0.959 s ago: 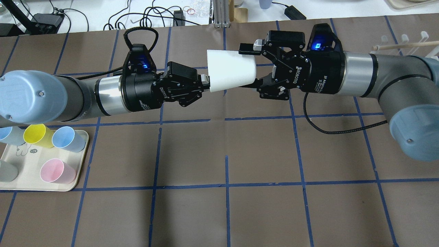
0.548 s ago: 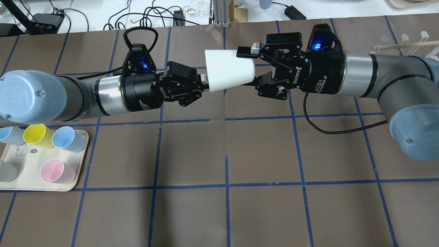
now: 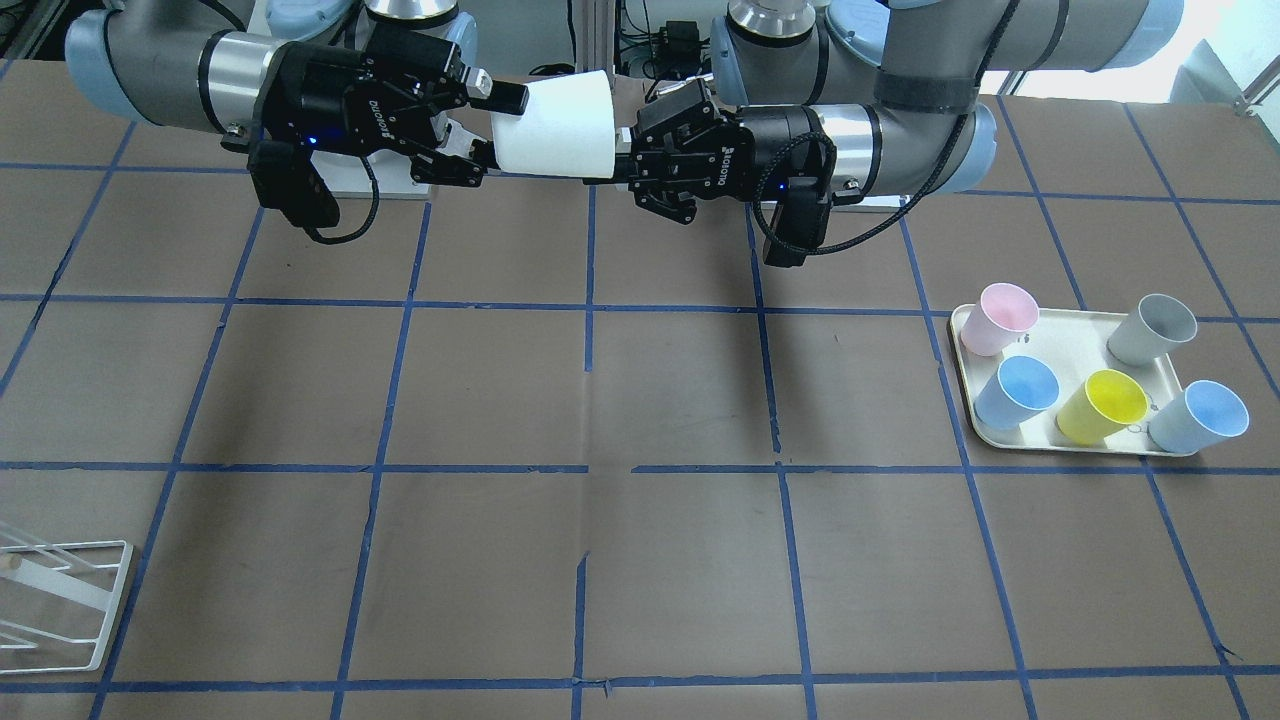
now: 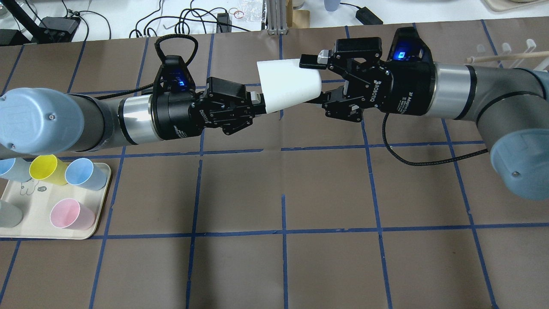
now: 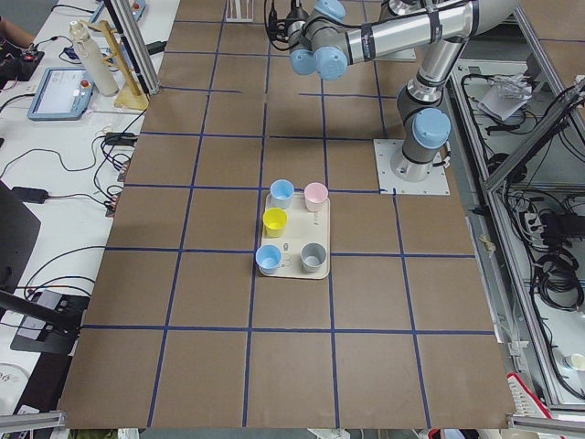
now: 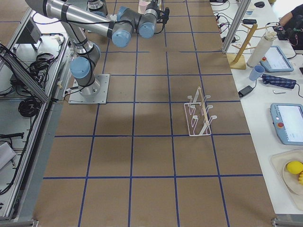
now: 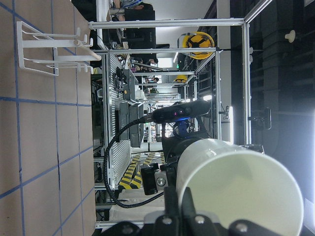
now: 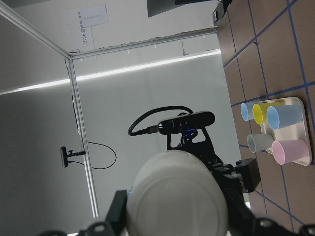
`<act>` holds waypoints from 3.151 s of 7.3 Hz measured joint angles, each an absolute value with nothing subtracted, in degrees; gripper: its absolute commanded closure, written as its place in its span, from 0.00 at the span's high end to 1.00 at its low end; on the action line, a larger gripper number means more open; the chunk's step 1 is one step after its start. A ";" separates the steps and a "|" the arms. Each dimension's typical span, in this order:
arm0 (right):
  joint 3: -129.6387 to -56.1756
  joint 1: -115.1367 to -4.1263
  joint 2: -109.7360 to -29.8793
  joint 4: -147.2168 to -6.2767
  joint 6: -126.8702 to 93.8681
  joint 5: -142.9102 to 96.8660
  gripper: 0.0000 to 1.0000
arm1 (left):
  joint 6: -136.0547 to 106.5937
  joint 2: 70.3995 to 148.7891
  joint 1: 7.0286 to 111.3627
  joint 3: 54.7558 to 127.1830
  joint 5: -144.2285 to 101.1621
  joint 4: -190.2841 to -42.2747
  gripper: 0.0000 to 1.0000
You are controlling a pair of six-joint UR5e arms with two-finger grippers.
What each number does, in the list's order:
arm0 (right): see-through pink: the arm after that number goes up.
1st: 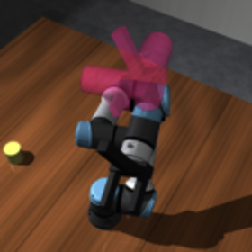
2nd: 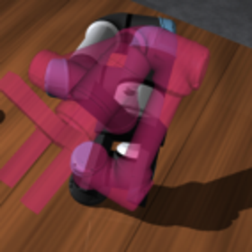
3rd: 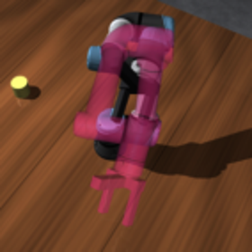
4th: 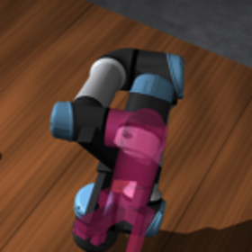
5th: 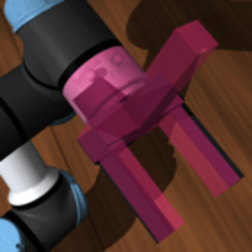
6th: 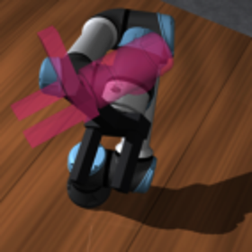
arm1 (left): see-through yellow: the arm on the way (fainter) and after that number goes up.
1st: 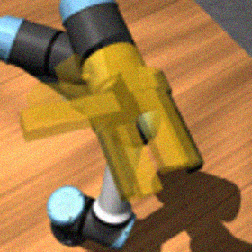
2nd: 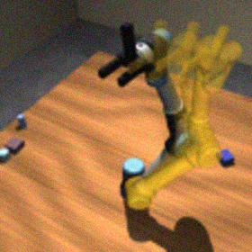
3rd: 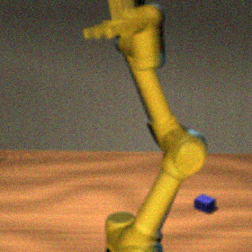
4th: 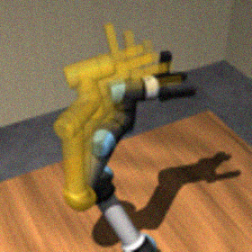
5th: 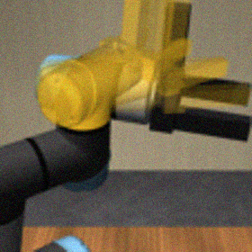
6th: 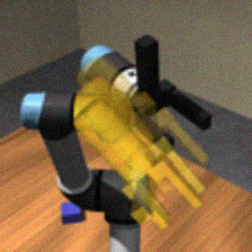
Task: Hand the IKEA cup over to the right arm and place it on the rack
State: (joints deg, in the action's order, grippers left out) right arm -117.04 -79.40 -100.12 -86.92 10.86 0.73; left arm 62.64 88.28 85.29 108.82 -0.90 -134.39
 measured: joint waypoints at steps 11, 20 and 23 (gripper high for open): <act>-101.85 -66.29 -99.58 -92.31 18.13 59.14 0.13 | 13.68 95.56 84.27 101.22 59.53 -80.93 1.00; -97.84 -61.37 -81.90 -122.67 39.48 81.25 0.14 | 1.06 89.14 91.27 86.84 93.33 -92.70 1.00; -95.43 -61.24 -78.04 -123.28 39.74 80.91 0.14 | 2.40 88.09 89.82 88.45 90.41 -88.27 1.00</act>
